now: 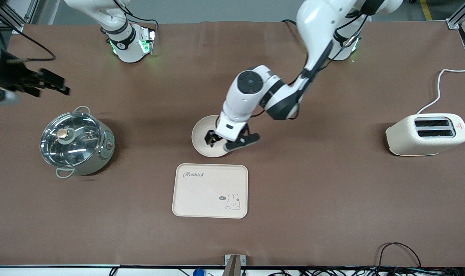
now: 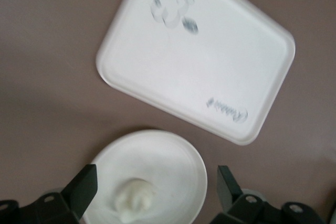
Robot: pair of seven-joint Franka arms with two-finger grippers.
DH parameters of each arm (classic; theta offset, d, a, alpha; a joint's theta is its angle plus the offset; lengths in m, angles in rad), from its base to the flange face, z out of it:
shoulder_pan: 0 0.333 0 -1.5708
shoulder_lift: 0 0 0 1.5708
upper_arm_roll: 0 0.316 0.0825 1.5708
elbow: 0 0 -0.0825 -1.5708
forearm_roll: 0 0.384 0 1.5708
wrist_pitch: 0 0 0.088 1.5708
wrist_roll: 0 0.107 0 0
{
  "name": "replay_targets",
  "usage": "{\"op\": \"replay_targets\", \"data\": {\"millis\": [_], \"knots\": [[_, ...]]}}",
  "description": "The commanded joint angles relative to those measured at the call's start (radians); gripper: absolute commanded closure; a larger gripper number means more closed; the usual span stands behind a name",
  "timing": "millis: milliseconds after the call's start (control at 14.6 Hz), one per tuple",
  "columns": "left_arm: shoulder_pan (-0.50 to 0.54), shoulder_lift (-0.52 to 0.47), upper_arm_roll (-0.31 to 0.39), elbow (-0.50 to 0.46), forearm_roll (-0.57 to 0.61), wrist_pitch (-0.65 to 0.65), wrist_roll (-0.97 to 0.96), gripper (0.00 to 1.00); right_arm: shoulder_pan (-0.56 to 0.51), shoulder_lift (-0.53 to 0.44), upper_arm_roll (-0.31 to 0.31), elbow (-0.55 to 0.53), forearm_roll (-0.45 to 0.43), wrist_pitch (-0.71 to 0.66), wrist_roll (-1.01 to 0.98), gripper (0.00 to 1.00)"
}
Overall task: Place bun in plate and plate on tray
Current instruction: 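Raise the left gripper away while the right gripper reaches the plate rim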
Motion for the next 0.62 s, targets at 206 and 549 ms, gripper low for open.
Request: {"op": "replay_targets", "data": {"millis": [206,549], "knots": [[0.228,-0.217,-0.003,-0.029,0.043,-0.314,0.251,0.0,0.203,0.147,-0.004,-0.218,0.128,0.352,0.092,0.0],[0.427,-0.396,-0.003,-0.029,0.049,-0.478,0.565,0.0,0.354,0.362,-0.004,-0.242,0.24,0.663,0.114,0.0]]}}
